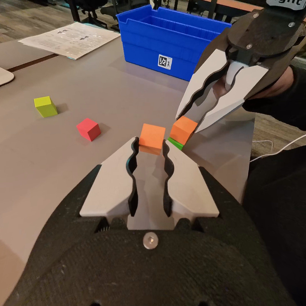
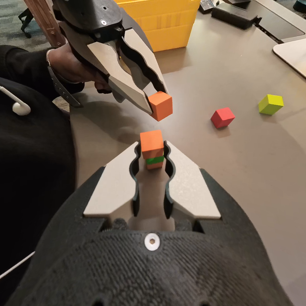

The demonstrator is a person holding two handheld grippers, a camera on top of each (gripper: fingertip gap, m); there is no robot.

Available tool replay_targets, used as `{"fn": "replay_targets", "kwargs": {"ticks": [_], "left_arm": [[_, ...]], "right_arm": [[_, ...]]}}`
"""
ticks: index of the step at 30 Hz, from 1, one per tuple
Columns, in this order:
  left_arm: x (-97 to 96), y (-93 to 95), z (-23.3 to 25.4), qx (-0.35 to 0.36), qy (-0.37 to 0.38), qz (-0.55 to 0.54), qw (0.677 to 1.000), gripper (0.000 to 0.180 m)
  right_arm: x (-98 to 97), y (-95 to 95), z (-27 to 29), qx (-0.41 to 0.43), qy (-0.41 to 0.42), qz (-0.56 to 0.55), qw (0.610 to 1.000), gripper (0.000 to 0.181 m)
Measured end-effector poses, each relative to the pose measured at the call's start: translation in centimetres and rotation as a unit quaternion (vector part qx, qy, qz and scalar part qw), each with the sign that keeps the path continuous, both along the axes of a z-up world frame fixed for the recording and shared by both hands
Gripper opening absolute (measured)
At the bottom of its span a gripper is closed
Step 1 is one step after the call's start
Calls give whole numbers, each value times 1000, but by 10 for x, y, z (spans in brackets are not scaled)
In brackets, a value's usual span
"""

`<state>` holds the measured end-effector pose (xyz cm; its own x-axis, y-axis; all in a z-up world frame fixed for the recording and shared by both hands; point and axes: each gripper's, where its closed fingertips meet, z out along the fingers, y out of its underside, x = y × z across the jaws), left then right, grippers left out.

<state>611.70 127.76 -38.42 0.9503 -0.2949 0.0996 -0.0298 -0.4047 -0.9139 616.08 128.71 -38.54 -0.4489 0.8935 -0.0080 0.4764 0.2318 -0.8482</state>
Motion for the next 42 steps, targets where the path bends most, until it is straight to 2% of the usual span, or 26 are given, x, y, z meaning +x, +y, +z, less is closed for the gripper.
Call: {"fn": "replay_targets", "kwargs": {"ticks": [38, 42], "left_arm": [[-6, -1, -2, 1, -8, 10, 1000, 25], [-1, -2, 4, 8, -19, -1, 1000, 25]], "right_arm": [[-3, 0, -4, 7, -6, 48, 999, 25], [-3, 1, -10, 31, -6, 44, 999, 46]]}}
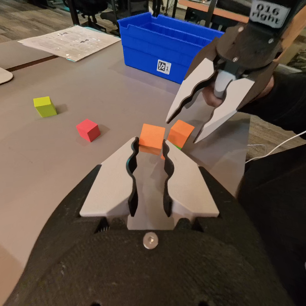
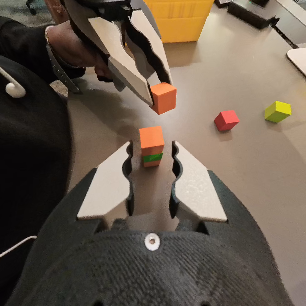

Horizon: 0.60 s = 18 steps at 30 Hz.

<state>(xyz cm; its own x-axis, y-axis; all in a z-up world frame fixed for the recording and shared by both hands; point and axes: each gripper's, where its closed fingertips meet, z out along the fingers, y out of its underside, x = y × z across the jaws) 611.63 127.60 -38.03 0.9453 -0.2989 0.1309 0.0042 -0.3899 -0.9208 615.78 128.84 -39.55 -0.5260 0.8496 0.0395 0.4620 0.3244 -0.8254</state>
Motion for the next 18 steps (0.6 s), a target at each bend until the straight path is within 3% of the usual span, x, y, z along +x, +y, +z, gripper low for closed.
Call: {"fn": "replay_targets", "kwargs": {"ticks": [6, 18], "left_arm": [[25, 3, 20, 13, -21, -52, 998, 25], [46, 15, 10, -60, 37, -108, 992, 25]], "right_arm": [[4, 6, 7, -31, 19, -21, 999, 47], [14, 20, 3, -38, 24, -57, 997, 44]]}}
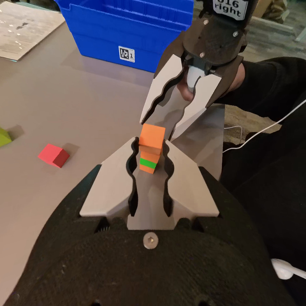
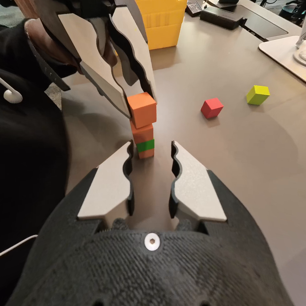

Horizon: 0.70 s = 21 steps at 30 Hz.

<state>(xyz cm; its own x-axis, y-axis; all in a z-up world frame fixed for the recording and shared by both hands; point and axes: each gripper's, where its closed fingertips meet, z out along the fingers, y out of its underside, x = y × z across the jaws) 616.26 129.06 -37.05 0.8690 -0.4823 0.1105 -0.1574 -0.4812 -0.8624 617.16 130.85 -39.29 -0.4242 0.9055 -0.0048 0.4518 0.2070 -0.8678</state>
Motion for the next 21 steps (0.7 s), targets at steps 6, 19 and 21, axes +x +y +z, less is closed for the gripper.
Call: {"fn": "replay_targets", "kwargs": {"ticks": [6, 19, 21], "left_arm": [[1, -2, 0, -10, 14, -20, 1000, 25], [5, 0, -2, -24, 27, -50, 998, 25], [5, 0, -1, -22, 25, -51, 998, 25]], "right_arm": [[1, 1, -1, -4, 5, -3, 1000, 43], [5, 6, 1, -8, 14, -11, 1000, 41], [5, 7, 1, -8, 15, -12, 1000, 41]]}}
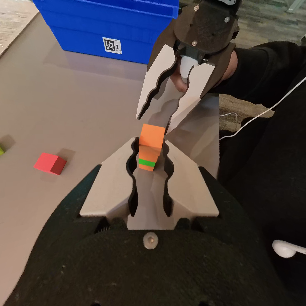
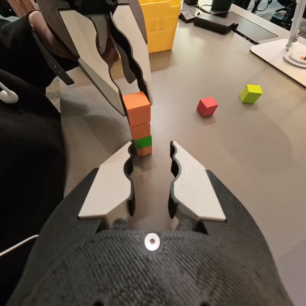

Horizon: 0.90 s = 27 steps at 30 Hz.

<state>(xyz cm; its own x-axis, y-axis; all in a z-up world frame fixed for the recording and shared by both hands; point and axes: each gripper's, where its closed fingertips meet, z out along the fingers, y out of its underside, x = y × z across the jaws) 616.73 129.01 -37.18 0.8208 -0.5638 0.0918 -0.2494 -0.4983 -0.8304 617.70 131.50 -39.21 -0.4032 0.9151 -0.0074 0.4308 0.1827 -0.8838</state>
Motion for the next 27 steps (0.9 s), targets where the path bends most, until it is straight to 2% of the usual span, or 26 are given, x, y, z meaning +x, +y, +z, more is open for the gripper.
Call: {"fn": "replay_targets", "kwargs": {"ticks": [10, 14, 21, 27], "left_arm": [[2, 0, -3, -6, -8, -10, 1000, 26], [2, 0, -6, -5, 4, -7, 1000, 35], [-5, -3, 8, 20, -40, 5, 999, 41], [-60, 21, 7, 50, -83, 109, 989, 42]], "right_arm": [[1, 1, 0, 1, 2, -2, 1000, 41], [2, 3, 2, -4, 5, -4, 1000, 41], [-3, 13, 8, -17, 16, -9, 1000, 42], [-38, 63, 5, -38, 24, -60, 997, 41]]}}
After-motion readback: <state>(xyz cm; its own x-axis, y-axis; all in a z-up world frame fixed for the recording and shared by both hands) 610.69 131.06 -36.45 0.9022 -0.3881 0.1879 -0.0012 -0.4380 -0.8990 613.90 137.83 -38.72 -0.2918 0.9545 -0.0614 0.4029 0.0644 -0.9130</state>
